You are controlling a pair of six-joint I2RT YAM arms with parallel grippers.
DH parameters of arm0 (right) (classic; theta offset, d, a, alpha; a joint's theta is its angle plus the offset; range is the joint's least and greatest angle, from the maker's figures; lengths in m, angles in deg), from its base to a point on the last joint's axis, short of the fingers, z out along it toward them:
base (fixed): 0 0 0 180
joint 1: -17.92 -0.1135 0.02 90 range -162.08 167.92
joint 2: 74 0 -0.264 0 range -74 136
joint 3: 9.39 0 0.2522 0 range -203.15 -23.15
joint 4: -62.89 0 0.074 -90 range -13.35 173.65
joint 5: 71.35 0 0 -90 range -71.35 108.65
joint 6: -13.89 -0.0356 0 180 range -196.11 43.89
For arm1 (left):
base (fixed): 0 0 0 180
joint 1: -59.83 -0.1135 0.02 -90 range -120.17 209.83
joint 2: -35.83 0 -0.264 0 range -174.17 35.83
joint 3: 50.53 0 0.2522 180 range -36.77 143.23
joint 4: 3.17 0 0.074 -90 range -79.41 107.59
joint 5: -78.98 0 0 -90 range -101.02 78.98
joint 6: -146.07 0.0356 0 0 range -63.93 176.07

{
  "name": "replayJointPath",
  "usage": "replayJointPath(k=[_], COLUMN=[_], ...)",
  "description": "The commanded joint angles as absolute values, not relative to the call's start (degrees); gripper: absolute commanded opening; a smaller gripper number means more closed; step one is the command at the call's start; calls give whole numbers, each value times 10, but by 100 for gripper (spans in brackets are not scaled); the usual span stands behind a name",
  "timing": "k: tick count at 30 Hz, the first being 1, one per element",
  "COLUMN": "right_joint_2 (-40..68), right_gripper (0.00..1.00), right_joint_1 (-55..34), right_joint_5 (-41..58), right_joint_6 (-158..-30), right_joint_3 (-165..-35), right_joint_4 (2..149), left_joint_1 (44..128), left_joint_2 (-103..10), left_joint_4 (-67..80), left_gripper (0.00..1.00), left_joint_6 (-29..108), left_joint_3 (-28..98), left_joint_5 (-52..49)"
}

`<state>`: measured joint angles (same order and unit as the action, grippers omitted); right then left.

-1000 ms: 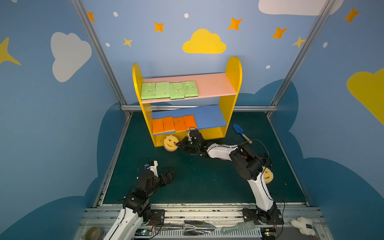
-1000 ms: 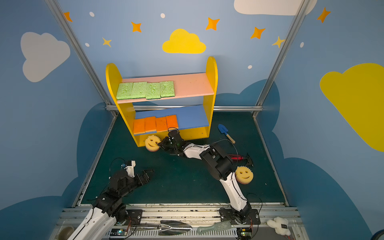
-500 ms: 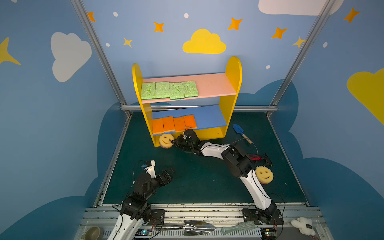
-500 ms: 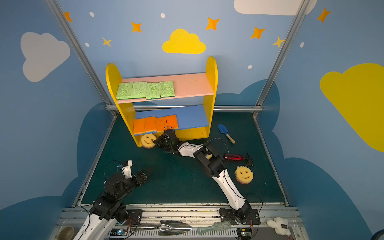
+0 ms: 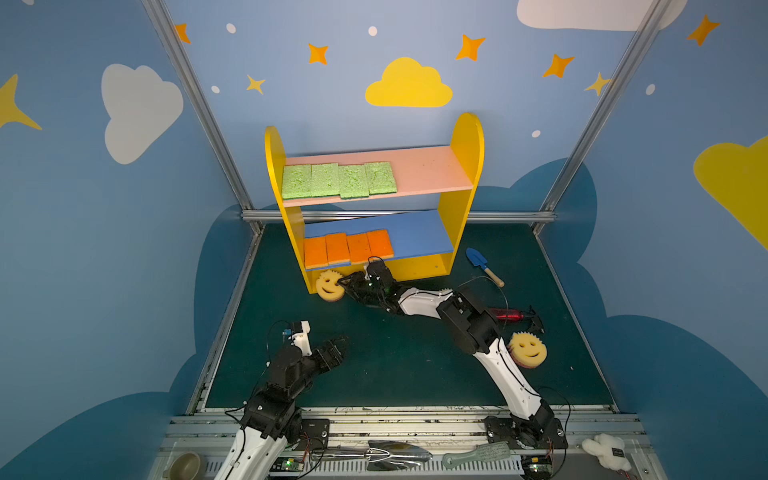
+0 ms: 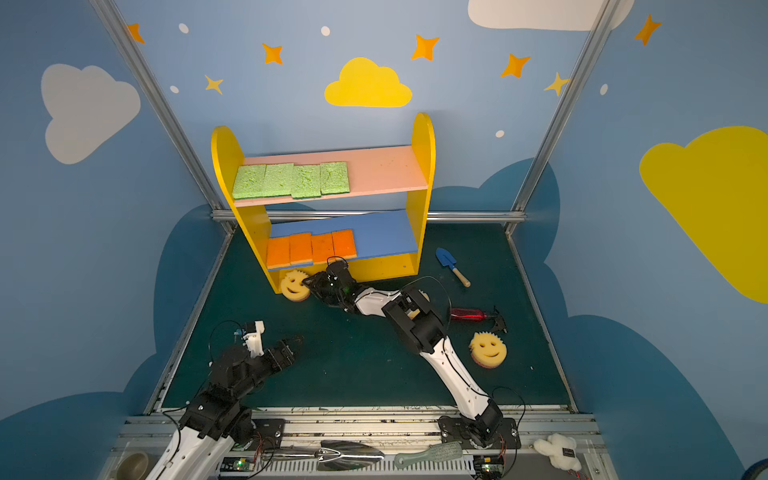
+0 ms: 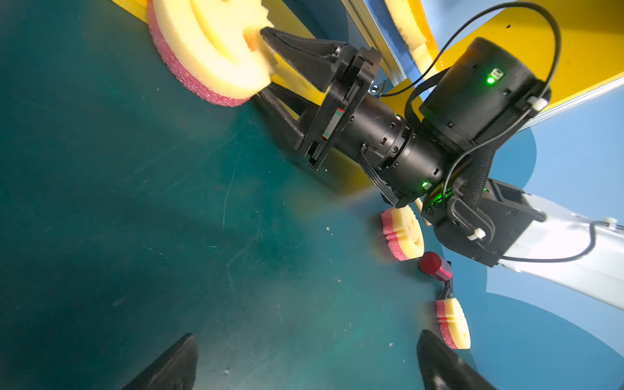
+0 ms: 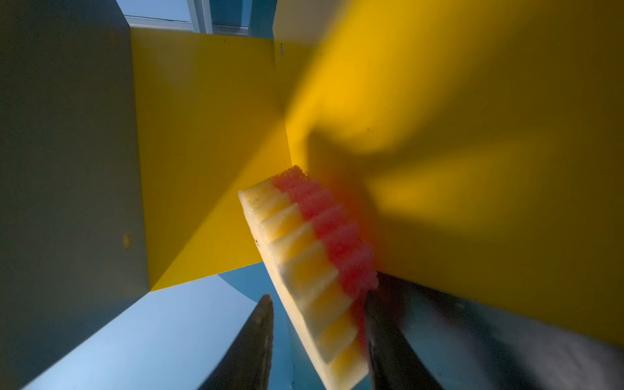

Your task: Place and organize the cleaning sponges onto the shelf

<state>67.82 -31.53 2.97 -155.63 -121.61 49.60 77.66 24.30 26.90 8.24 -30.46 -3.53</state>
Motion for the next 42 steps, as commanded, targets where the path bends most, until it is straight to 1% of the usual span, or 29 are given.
replayJointPath(k=[1,8,11,12,14,16,18,20,21,22,28,38,42], right_joint_2=[664,619,596,587,568,546,526,509,502,493,444,393,391], right_gripper=[46,50,51,51,51,51,51,50,51,50,49,47,47], right_joint_1=[-316,-311,-310,-309,-308,-305,-302,-296,-293,-290,-271,-223,-211], right_joint_5=[19,-4,-13,-17,-22,-24,-27,-39,-49,-55,-70,-94,-100], right_joint_6=[-1540,-1513,-1499,-1496,-1491,-1483,-1471,-1467,-1465,-1460,-1441,-1425,-1434], right_joint_3=[-1205,-1146,-1115,-1101,-1071,-1033,-1001,-979,-970,-960,-884,-792,-771], right_joint_4=[473,464,463,463,455,437,420,418,420,420,394,332,305], left_joint_1=[774,766,756,751,739,723,709,698,693,688,673,663,663], left_joint_2=[239,227,218,214,204,191,177,158,145,130,20,-259,-334], left_joint_4=[334,310,281,267,241,218,190,162,149,134,35,-157,-224], left_gripper=[99,99,93,88,74,49,30,15,6,3,3,3,3], left_joint_6=[77,34,4,-7,-26,-43,-56,-63,-64,-67,-62,-47,-43], left_joint_3=[-299,-293,-303,-308,-319,-326,-331,-333,-333,-333,-330,-268,-248], left_joint_5=[-49,-51,-43,-40,-35,-36,-37,-44,-50,-55,-83,-69,-68])
